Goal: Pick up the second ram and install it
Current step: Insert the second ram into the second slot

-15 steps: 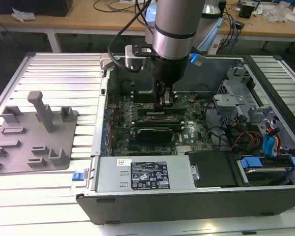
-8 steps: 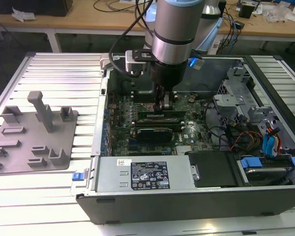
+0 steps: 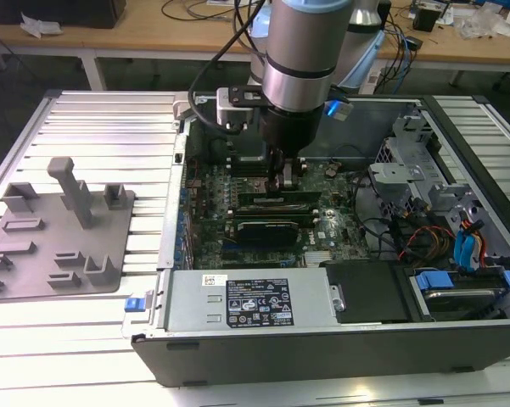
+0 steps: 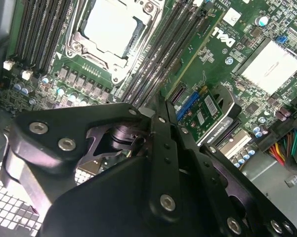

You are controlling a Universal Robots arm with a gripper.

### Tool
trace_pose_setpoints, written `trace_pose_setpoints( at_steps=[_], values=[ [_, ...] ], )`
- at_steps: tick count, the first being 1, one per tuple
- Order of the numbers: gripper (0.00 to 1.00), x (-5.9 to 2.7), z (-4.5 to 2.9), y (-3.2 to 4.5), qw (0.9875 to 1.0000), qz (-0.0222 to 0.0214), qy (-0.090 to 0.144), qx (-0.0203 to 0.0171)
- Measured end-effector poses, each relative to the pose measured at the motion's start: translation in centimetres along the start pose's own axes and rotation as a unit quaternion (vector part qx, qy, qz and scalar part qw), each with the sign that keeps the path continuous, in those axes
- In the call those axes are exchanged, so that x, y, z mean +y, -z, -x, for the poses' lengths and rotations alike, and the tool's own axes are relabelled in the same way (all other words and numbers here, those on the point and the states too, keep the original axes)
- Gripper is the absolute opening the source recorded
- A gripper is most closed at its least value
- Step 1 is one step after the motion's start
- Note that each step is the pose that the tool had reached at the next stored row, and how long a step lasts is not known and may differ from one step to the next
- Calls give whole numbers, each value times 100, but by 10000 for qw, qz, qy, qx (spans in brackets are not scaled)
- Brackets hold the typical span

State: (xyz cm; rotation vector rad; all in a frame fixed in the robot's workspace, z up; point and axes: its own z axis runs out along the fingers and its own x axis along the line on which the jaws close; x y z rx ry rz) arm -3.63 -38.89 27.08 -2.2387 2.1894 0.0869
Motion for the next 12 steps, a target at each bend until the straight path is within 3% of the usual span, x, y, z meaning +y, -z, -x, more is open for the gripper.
trace_pose_setpoints(
  at_steps=[9,12],
  values=[
    [9,1,2,-71,10000,-1,-14,-2],
    [9,2,-1,-126,10000,0,-14,-1]
  ],
)
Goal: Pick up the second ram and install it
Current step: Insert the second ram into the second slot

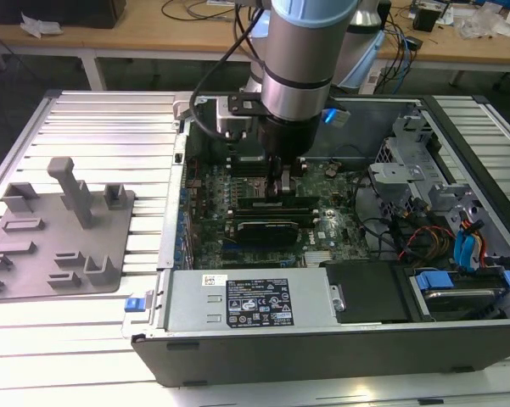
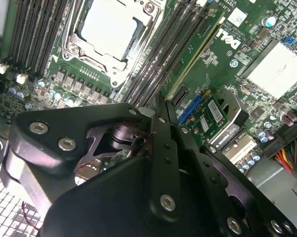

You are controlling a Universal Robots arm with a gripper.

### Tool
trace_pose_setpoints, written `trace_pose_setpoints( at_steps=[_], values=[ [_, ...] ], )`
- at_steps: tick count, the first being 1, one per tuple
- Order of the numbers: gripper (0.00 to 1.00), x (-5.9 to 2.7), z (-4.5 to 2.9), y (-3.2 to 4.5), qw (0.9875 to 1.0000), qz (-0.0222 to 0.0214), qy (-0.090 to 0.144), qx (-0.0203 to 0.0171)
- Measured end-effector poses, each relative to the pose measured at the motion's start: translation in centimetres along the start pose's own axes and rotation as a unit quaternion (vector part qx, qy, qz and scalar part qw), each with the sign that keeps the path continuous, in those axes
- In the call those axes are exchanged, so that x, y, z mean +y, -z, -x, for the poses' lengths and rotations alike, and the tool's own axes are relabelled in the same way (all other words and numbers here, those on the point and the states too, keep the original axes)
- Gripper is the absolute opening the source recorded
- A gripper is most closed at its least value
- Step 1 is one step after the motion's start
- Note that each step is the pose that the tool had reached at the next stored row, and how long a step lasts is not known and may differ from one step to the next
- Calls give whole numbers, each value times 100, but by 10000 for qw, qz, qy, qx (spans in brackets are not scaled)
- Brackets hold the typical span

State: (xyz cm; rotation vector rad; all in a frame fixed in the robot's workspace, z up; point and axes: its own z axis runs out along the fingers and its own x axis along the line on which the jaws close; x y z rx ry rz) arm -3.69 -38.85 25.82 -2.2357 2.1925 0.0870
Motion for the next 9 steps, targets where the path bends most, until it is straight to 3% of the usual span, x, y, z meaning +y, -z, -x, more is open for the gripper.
trace_pose_setpoints(
  at_steps=[6,9],
  values=[
    [9,1,-1,-15,10000,0,-1,0],
    [9,2,-1,-16,10000,26,-3,-1]
  ],
)
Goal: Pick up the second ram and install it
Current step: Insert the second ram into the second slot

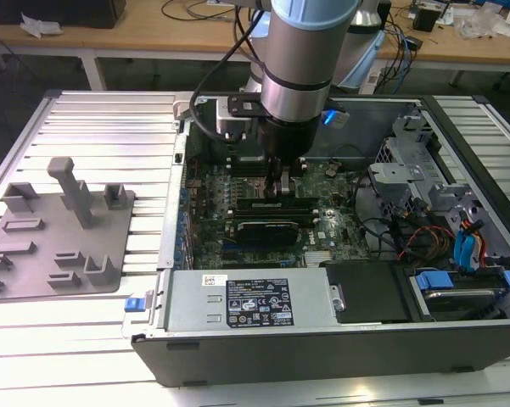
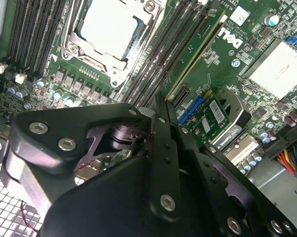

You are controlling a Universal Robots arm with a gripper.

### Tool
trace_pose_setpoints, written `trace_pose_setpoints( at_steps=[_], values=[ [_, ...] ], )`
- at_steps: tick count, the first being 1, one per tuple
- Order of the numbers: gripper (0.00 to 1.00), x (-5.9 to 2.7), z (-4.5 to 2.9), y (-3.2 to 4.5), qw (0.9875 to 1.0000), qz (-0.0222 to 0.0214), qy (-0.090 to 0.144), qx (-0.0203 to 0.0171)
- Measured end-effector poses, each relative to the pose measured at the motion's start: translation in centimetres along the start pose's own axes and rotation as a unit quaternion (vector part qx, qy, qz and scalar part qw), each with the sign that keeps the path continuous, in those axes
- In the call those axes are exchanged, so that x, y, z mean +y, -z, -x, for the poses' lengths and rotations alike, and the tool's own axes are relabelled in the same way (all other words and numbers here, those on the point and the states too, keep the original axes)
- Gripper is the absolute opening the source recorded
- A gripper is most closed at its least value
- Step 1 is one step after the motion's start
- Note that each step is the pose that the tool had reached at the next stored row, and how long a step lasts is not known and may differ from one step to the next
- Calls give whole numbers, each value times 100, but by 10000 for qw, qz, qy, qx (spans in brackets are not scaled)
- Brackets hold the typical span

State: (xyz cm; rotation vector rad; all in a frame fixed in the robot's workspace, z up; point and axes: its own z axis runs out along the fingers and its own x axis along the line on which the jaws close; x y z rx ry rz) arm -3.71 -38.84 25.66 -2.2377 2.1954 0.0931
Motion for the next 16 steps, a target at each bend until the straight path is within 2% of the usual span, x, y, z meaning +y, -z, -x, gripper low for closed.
trace_pose_setpoints(
  at_steps=[2,3,16],
  values=[
    [9,-1,0,0,10000,2,1,0],
    [9,-1,0,-2,10000,16,1,-1],
    [9,1,-2,-30,10000,18,-33,-5]
  ],
)
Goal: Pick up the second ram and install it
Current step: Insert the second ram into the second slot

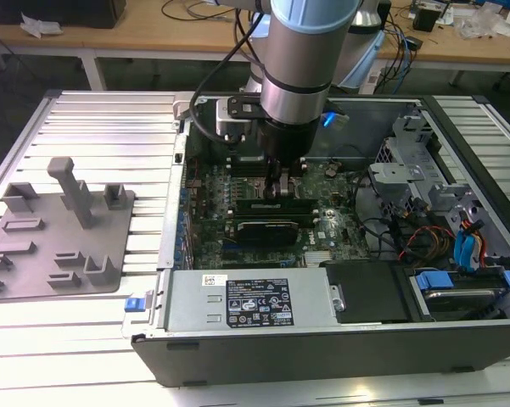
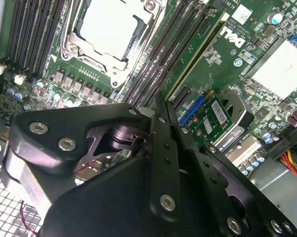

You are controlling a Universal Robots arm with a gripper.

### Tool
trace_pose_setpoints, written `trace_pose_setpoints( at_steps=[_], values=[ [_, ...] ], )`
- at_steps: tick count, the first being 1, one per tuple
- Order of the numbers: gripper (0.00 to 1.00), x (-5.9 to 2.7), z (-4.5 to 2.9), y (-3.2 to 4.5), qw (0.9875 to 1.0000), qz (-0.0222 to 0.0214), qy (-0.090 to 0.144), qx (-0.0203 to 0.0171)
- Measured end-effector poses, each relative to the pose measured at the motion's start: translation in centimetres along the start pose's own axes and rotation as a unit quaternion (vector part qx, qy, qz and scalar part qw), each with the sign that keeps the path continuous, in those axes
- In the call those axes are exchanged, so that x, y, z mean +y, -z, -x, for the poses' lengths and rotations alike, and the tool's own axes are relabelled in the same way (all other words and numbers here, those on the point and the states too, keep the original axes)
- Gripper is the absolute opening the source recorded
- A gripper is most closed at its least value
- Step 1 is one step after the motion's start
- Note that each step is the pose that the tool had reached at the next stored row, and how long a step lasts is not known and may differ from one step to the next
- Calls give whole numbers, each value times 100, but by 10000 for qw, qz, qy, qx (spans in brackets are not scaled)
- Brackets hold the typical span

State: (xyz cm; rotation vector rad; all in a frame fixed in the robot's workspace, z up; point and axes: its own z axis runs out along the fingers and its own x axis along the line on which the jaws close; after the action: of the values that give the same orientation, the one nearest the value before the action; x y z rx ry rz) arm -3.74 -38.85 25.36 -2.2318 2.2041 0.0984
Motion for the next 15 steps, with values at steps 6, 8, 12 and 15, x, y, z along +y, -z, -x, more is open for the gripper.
trace_pose_setpoints(
  at_steps=[6,8,12,15],
  values=[
    [9,0,0,-8,9999,-6,-127,-23],
    [9,0,-1,-13,9999,-6,-127,-26],
    [9,15,14,-46,9999,-6,-117,-62],
    [9,15,21,-66,10000,0,1,-56]
  ],
)
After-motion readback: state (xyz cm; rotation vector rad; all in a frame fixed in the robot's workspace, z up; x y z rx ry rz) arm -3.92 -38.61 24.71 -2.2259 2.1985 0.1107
